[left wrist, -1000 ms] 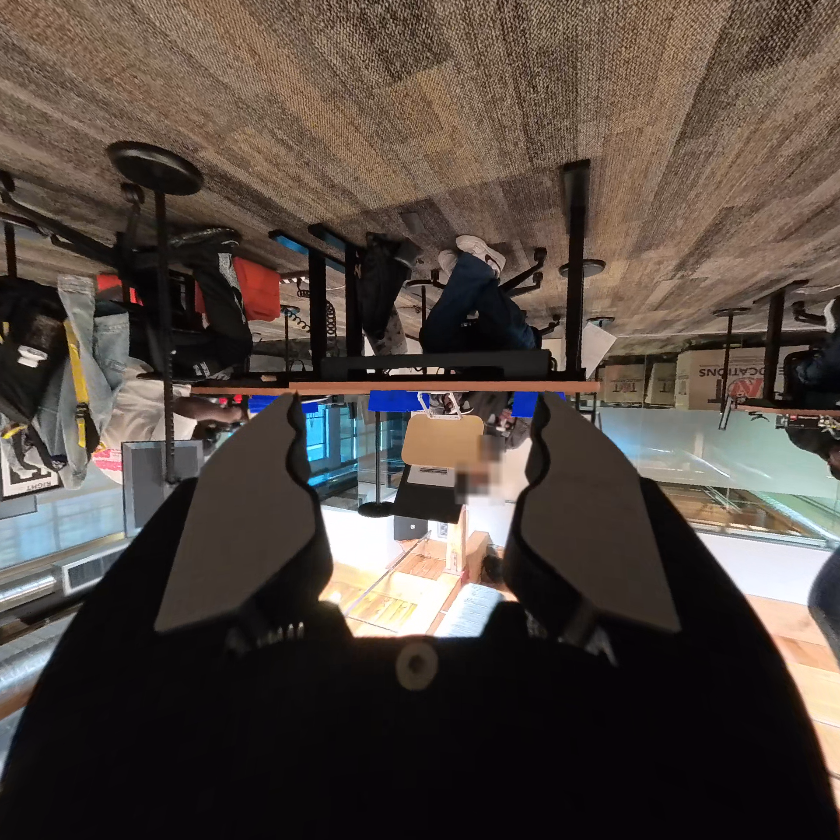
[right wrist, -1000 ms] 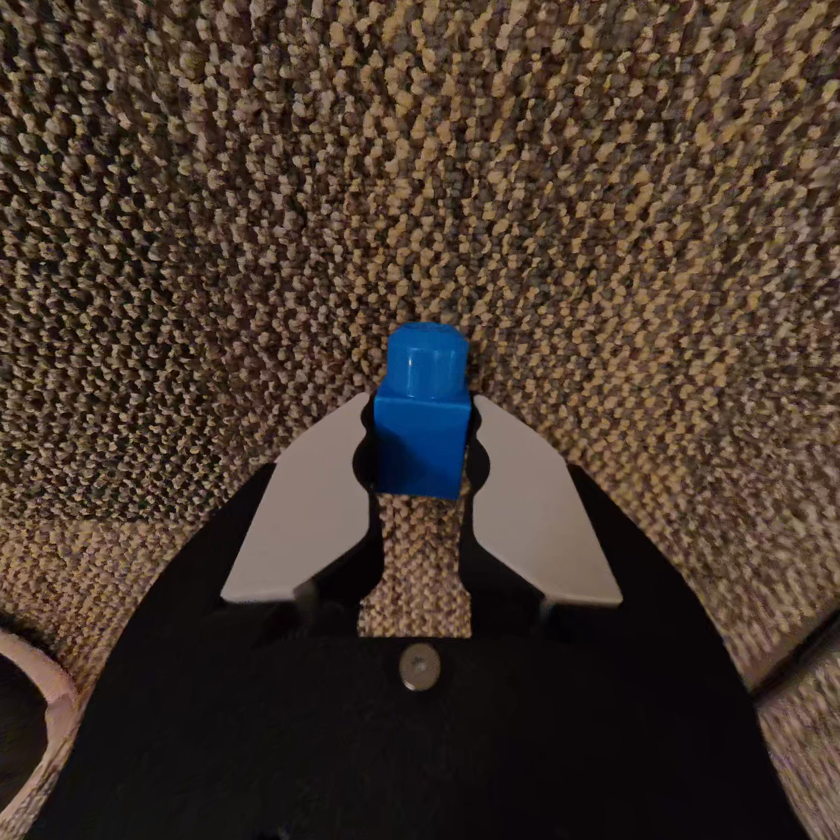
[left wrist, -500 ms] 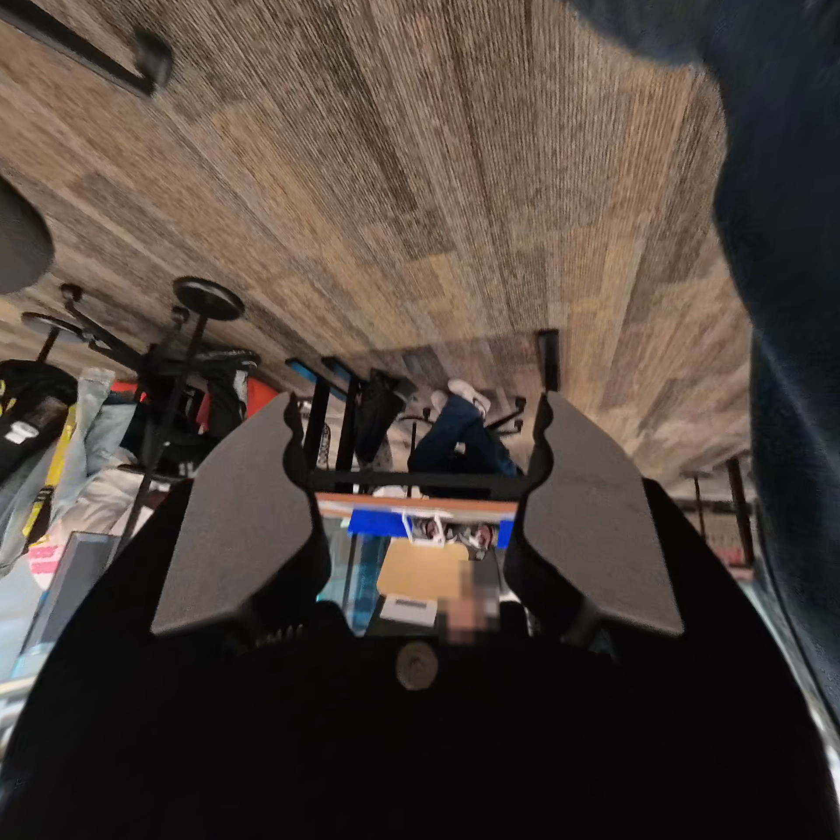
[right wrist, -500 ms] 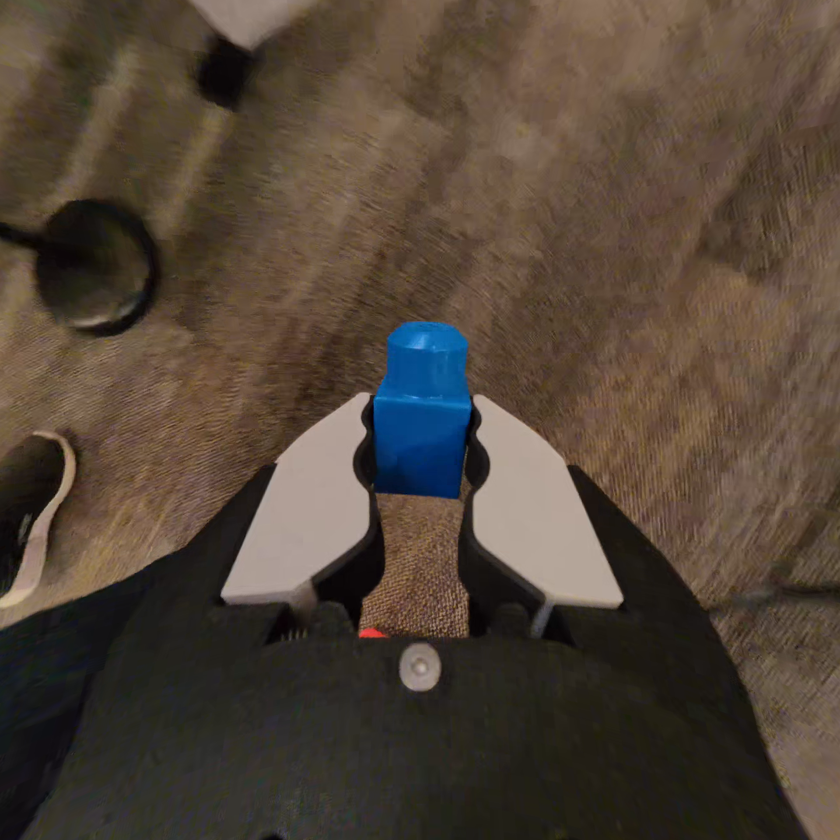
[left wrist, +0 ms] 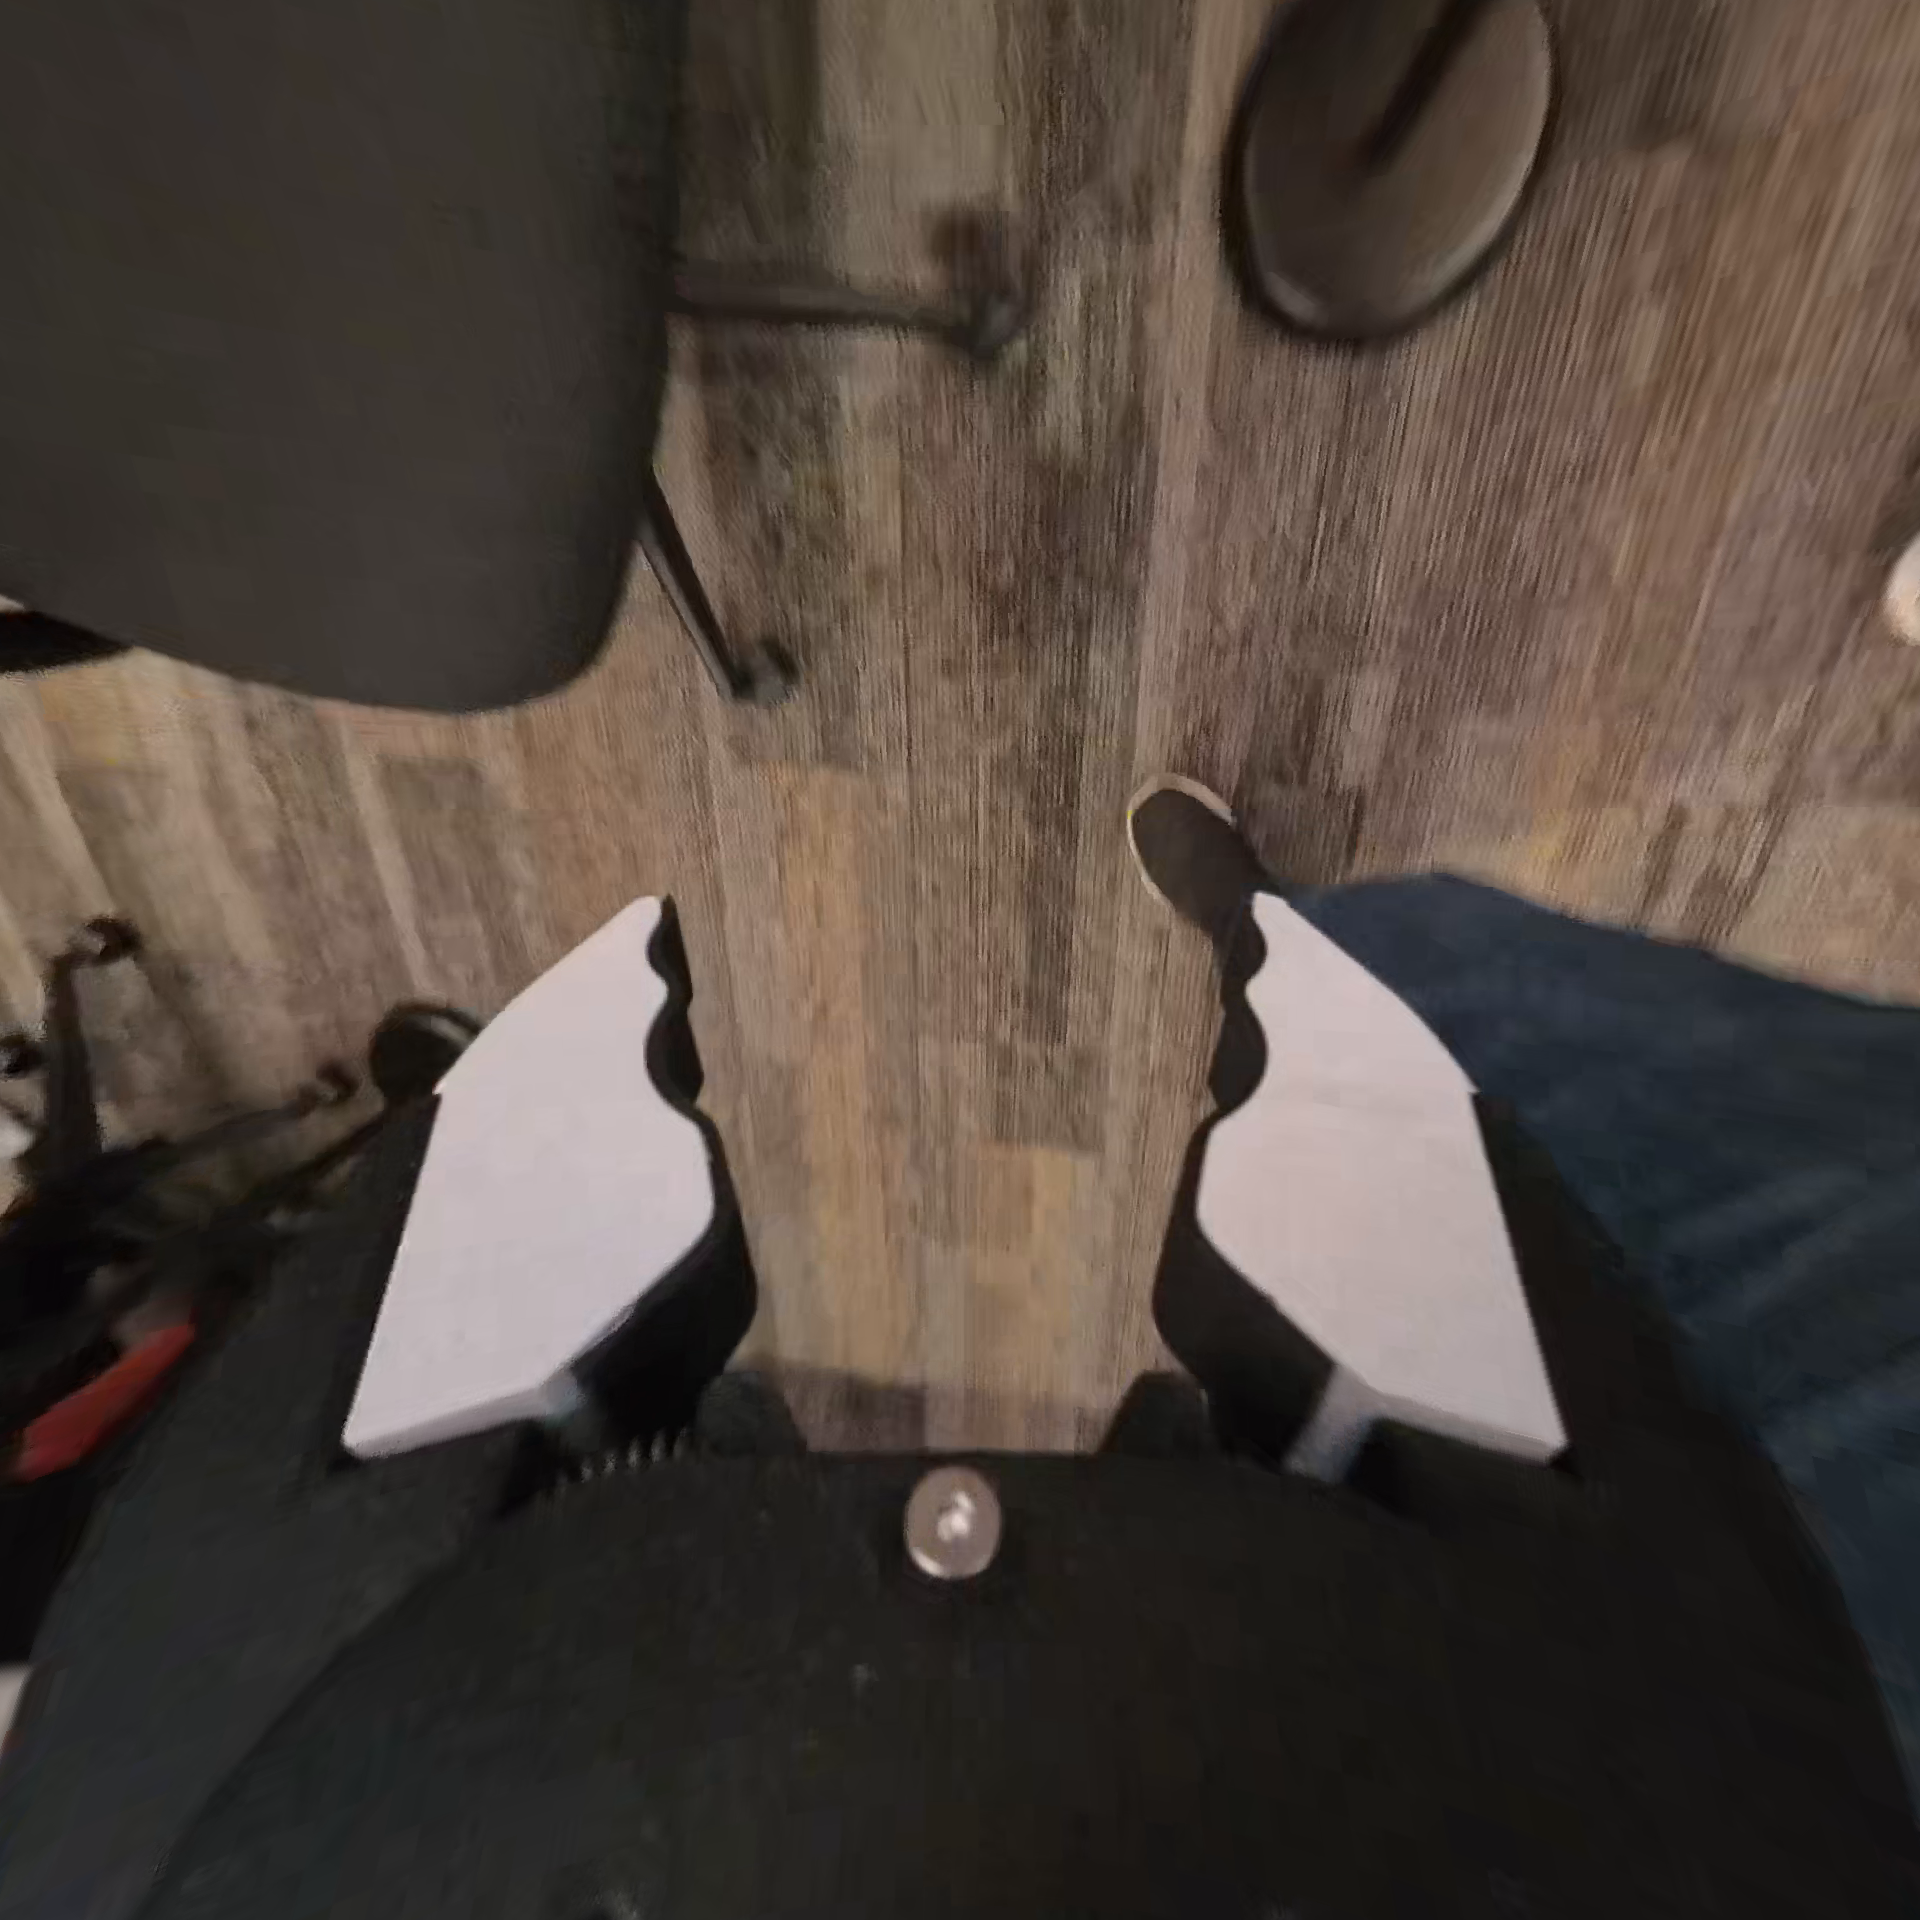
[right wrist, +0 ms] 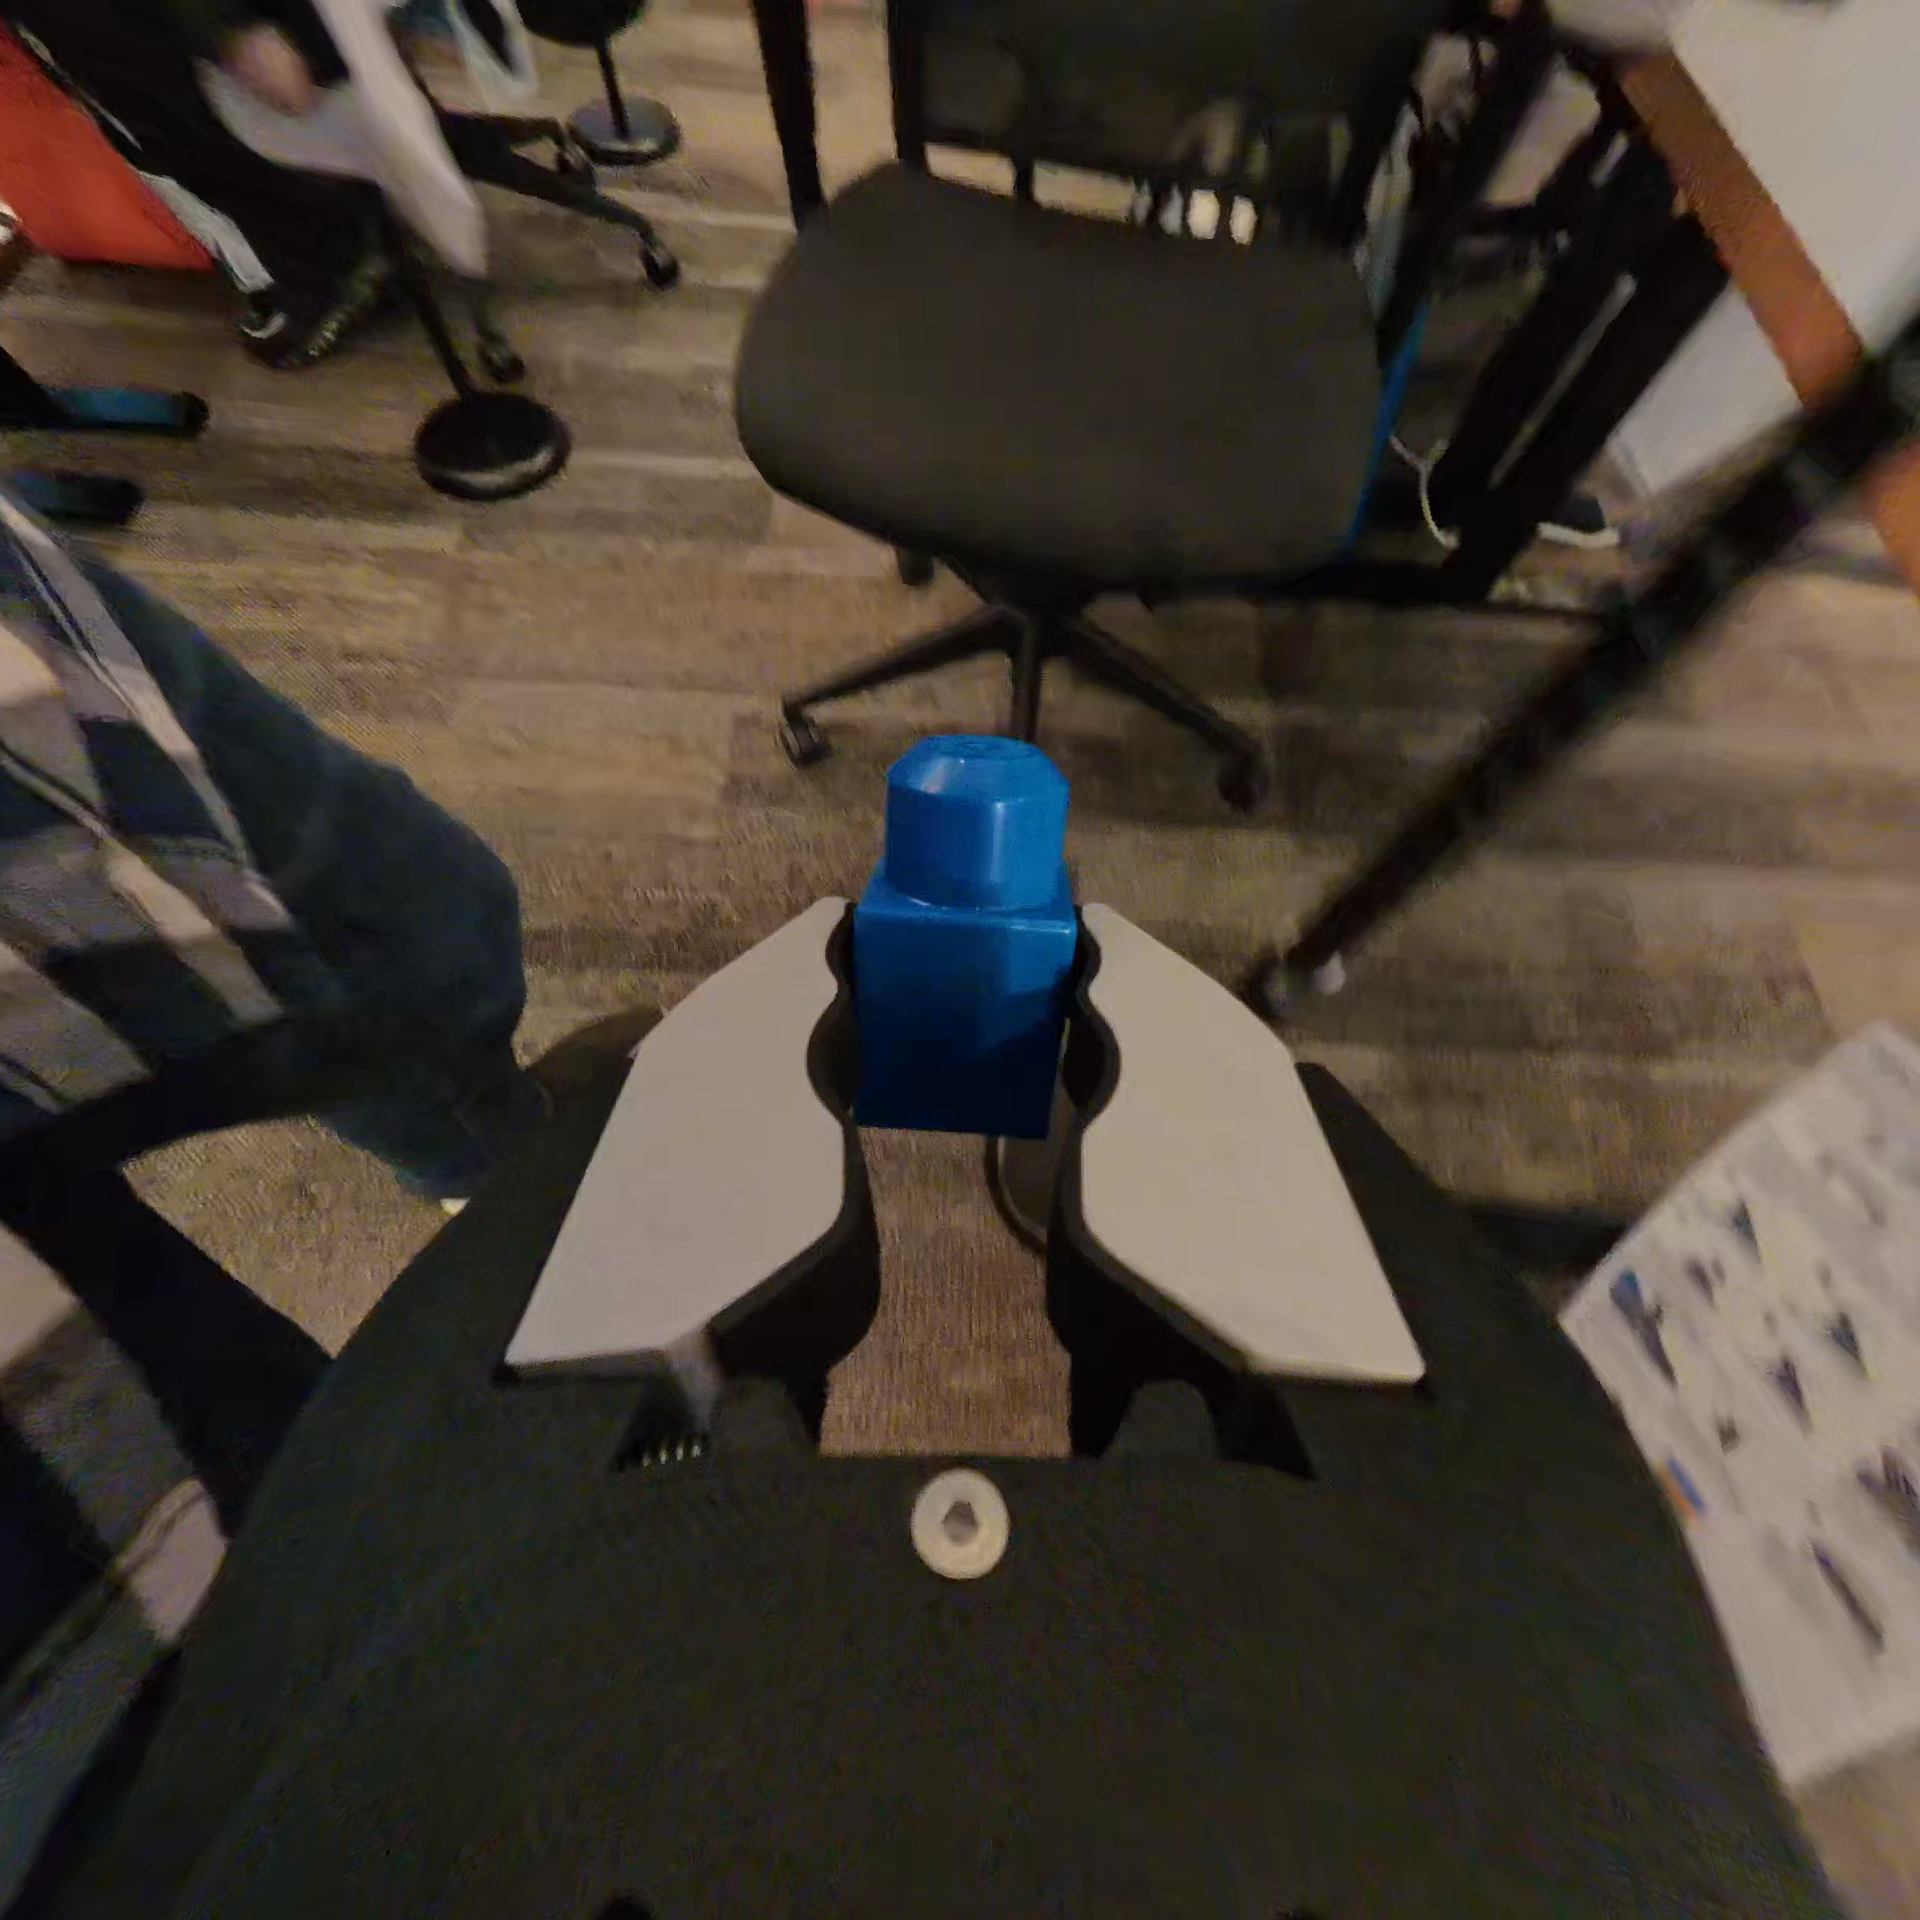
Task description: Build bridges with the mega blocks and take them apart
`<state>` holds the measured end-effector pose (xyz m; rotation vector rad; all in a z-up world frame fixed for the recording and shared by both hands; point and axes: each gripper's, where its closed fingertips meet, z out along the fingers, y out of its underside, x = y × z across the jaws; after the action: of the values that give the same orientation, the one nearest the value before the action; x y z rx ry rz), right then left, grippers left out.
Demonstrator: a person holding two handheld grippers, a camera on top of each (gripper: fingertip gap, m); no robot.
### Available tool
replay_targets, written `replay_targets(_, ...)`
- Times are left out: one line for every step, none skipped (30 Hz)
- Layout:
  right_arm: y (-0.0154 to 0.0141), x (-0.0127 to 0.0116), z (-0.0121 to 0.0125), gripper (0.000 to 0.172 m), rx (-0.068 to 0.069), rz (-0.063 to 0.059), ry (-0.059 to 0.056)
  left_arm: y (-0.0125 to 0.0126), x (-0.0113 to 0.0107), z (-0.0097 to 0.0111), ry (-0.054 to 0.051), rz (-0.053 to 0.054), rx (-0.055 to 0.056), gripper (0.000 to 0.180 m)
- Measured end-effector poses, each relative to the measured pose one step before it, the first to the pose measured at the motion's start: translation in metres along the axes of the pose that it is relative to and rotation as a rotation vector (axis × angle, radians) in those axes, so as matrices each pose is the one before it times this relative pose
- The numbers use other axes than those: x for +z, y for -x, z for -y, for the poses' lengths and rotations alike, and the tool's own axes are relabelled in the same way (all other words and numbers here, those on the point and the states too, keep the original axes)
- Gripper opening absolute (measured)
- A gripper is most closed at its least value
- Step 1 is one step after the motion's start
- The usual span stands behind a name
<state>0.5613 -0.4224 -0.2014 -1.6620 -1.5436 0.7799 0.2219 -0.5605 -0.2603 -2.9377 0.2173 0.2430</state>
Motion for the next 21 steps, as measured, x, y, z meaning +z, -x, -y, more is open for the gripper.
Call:
replay_targets(0.01425, 0.02129, 0.0327, 0.037, -0.017, 0.0111, -0.0091, 0.02426, -0.00459, 0.01047, -0.0736, -0.0101, -0.0175, 0.099)
replay_targets(0.01079, 0.02021, 0.03072, 0.037, -0.0082, 0.0071, -0.013, 0.02451, -0.00586, 0.01896, -0.0884, 0.0005, 0.0151, 0.101)
replay_targets(0.0082, 0.01945, 0.02766, 0.036, 0.0047, 0.0073, -0.0085, 0.02356, -0.00418, 0.02471, -0.0892, 0.0029, 0.0335, 0.104)
replay_targets(0.0073, 0.01823, 0.02414, 0.037, 0.0004, 0.0132, 0.0047, 0.02194, -0.0003, 0.02665, -0.0684, -0.0042, 0.0275, 0.106)
replay_targets(0.00518, 0.01537, 0.02273, 0.037, -0.012, 0.0077, 0.004, 0.01958, 0.00337, 0.02896, -0.0592, -0.0121, 0.0265, 0.11)
replay_targets(0.00133, 0.01241, 0.022, 0.037, -0.0061, -0.0038, -0.0037, 0.01746, 0.00617, 0.03115, -0.0589, -0.0142, 0.033, 0.113)
replay_targets(-0.00147, 0.01148, 0.01802, 0.037, 0.0063, -0.0057, 0.0062, 0.01794, 0.0089, 0.03203, -0.0589, -0.0021, 0.0442, 0.115)
replay_targets(-0.00257, 0.01192, 0.01321, 0.037, 0.0072, -0.0034, 0.0182, 0.01716, 0.01209, 0.03017, -0.0475, -0.0055, 0.0443, 0.117)
replay_targets(-0.00407, 0.01045, 0.01281, 0.037, -0.001, -0.0082, 0.0028, 0.01776, 0.0145, 0.02713, -0.0376, -0.002, 0.0364, 0.12)
replay_targets(-0.00639, 0.00993, 0.01189, 0.037, -0.0011, -0.016, -0.0023, 0.01792, 0.0155, 0.02376, -0.0328, -0.001, 0.0328, 0.12)
replay_targets(-0.00598, 0.0114, 0.00961, 0.037, 0.0054, 0.001, 0.0046, 0.01926, 0.01591, 0.01934, -0.0206, 0.0099, 0.0338, 0.12)
replay_targets(-0.00648, 0.01223, 0.00843, 0.037, -0.0055, 0.0022, 0.0037, 0.01875, 0.01609, 0.0162, -0.0135, 0.0106, 0.0281, 0.122)
replay_targets(-0.00807, 0.01139, 0.00909, 0.037, -0.0158, -0.0057, -0.0118, 0.0161, 0.01528, 0.01547, -0.0139, -0.0023, 0.0098, 0.123)
replay_targets(-0.00849, 0.01109, 0.00775, 0.037, -0.0109, -0.001, -0.0105, 0.01612, 0.01353, 0.01638, -0.024, 0.008, 0.0054, 0.123)
replay_targets(-0.00954, 0.01069, 0.00515, 0.037, -0.0009, -0.0022, 0.0025, 0.01538, 0.01296, 0.01799, -0.0404, 0.0168, 0.0204, 0.122)
replay_targets(-0.00997, 0.00952, 0.00602, 0.037, 0.005, -0.0038, -0.0047, 0.01194, 0.01444, 0.0172, -0.0414, 0.0025, 0.0345, 0.12)
replay_targets(-0.01003, 0.00875, 0.00588, 0.037, 0.0032, -0.0069, -0.0074, 0.01172, 0.01658, 0.01318, -0.0184, 0.0053, 0.0374, 0.12)
replay_targets(-0.0086, 0.00887, 0.00442, 0.037, 0.0047, -0.0009, -0.0011, 0.0117, 0.0175, 0.01009, -0.0078, 0.0084, 0.0334, 0.121)
replay_targets(-0.00812, 0.00884, 0.0035, 0.037, 0.0141, 0.0002, 0.0011, 0.00688, 0.01804, 0.0078, -0.0023, -0.0193, 0.0176, 0.12)
replay_targets(-0.00718, 0.00896, 0.00301, 0.037, 0.0197, 0.0077, 0.0008, 0.00613, 0.01861, 0.00545, 0.0003, -0.0197, 0.0145, 0.118)
replay_targets(-0.00748, 0.00914, 0.00237, 0.037, 0.0072, 0.0025, 0.0048, 0.00652, 0.01953, 0.00233, 0.0079, -0.0124, 0.0275, 0.118)
